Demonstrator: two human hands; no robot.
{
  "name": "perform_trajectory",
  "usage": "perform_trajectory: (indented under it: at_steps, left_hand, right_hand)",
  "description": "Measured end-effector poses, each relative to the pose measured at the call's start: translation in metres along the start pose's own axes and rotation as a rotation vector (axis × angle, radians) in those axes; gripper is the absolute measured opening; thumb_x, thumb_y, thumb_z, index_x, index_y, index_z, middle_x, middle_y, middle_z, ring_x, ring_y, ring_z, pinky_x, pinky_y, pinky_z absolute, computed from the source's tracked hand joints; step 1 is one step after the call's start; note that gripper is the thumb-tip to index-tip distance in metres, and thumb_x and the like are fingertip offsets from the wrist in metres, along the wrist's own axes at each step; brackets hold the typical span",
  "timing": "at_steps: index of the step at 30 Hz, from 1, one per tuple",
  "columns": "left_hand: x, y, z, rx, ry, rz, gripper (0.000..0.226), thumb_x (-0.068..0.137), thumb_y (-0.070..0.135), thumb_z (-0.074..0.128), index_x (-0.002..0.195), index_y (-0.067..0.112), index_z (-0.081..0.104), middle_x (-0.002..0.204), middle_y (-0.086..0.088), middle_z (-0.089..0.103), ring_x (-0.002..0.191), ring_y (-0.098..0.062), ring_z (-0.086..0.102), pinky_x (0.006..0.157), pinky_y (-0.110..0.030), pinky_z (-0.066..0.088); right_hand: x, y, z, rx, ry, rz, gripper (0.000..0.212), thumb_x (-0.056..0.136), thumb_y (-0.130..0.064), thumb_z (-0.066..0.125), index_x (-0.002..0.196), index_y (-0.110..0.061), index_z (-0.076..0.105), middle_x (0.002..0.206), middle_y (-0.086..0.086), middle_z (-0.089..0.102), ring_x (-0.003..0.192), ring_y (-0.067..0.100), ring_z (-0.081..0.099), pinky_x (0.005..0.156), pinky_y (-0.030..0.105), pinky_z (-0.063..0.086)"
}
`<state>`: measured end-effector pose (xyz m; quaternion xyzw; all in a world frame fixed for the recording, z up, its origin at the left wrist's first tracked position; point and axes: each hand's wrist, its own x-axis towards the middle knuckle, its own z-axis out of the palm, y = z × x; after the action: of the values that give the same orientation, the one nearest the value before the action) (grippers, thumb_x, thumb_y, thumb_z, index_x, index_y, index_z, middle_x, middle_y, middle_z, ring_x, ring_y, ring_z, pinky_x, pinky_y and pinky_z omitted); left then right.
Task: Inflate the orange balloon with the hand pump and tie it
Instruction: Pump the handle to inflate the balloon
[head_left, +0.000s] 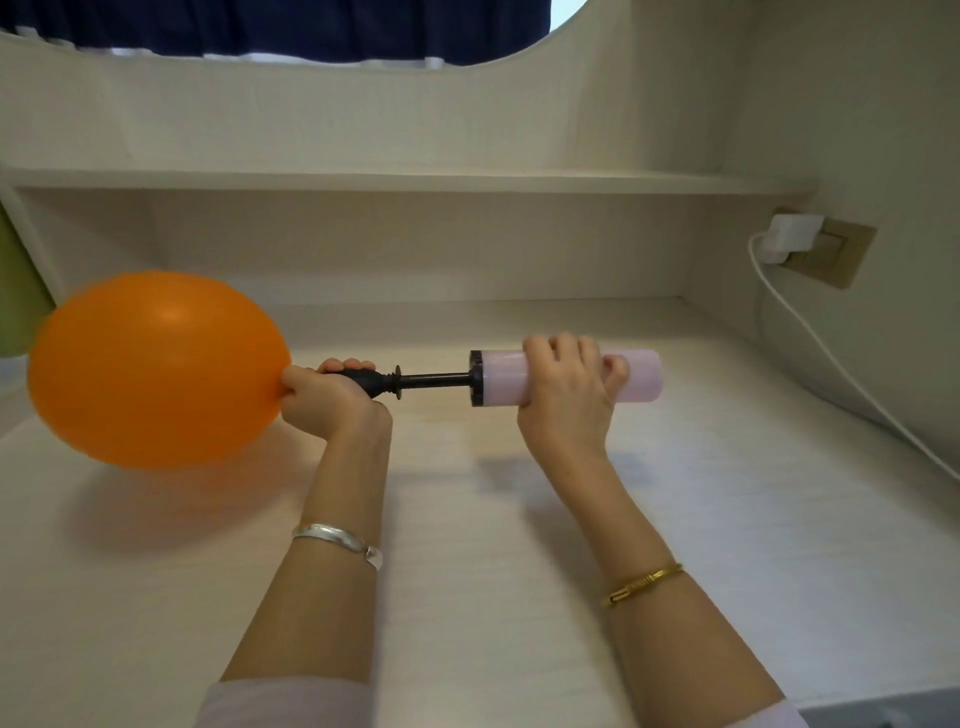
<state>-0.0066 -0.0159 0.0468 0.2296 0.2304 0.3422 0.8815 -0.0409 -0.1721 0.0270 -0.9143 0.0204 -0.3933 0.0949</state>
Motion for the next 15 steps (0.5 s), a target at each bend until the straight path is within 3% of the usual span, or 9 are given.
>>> perform_trajectory:
  at_steps: [15]
  left_hand:
    - [0.008,0.003,0.001,-0.003,0.017,0.055,0.024,0.090,0.012,0.031,0.066,0.016,0.034,0.044,0.004,0.041,0.031,-0.011,0.040,0.043,-0.019,0.042]
  right_hand:
    - [-0.008,-0.016,0.010,0.007,-0.069,0.019,0.044,0.060,0.012,0.051,0.098,-0.012,0.053,0.096,0.011,0.055,0.094,0.033,0.045,0.086,0.042,0.021]
